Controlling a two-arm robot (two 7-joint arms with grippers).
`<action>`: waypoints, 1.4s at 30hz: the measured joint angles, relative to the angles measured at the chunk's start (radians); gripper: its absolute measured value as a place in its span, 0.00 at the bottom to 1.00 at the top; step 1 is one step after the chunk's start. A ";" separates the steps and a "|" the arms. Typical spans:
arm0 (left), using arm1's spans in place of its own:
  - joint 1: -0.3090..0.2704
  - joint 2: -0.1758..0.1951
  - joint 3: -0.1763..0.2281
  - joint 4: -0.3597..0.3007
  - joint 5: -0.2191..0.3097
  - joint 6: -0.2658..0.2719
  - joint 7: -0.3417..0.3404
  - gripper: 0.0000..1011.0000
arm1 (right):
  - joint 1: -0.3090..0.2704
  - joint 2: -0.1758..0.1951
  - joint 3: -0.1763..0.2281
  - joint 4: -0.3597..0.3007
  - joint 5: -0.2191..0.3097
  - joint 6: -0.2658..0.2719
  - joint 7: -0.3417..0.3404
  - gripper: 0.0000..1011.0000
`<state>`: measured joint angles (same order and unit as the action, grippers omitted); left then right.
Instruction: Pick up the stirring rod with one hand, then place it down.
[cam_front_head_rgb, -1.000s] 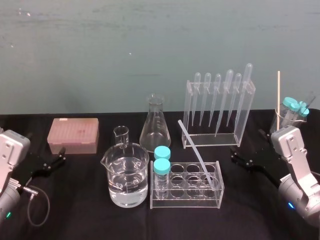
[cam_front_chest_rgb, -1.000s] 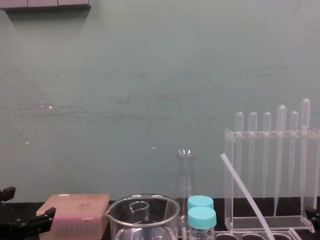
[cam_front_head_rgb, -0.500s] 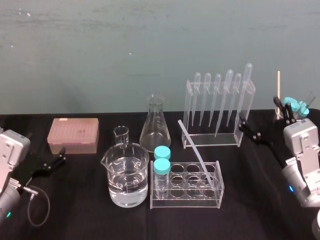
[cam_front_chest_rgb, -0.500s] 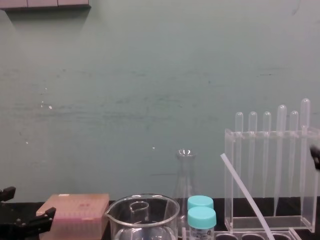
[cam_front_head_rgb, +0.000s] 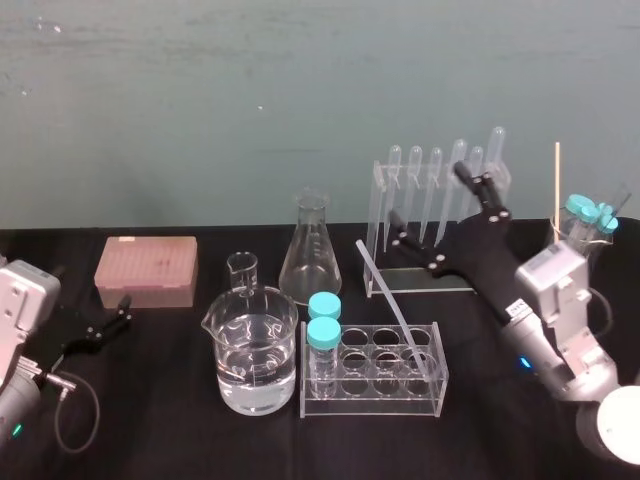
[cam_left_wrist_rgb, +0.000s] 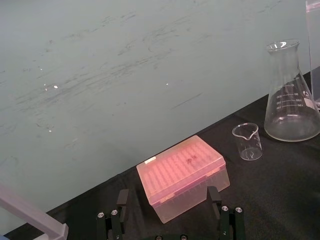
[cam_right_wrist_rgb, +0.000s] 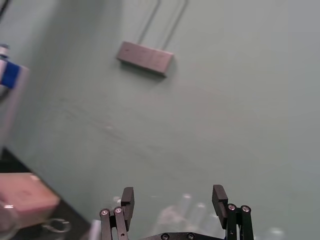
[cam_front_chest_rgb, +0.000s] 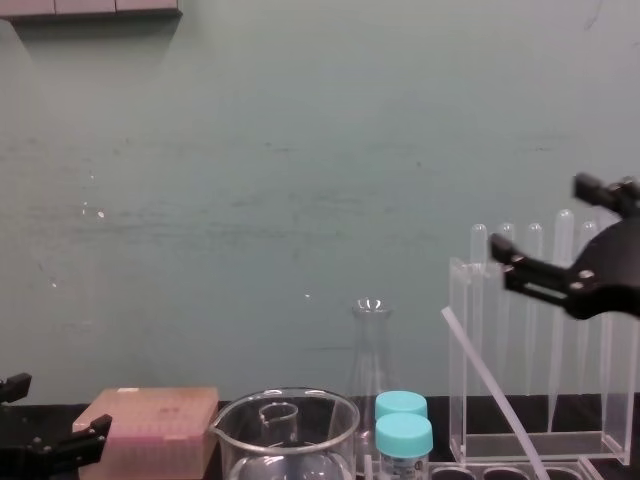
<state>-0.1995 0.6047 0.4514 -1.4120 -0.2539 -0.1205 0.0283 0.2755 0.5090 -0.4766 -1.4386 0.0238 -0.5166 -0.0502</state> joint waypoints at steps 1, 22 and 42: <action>0.000 0.000 0.000 0.000 0.000 0.000 0.000 0.99 | 0.008 -0.004 -0.007 0.005 0.026 0.012 0.036 0.99; 0.000 0.000 0.000 0.000 0.000 0.000 0.000 0.99 | 0.075 -0.040 -0.029 0.063 0.377 0.416 0.408 0.99; 0.000 0.000 0.000 0.000 0.000 0.000 0.000 0.99 | 0.076 -0.049 -0.020 0.069 0.383 0.472 0.411 0.98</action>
<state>-0.1995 0.6047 0.4514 -1.4120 -0.2539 -0.1205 0.0283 0.3516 0.4597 -0.4971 -1.3700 0.4065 -0.0447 0.3609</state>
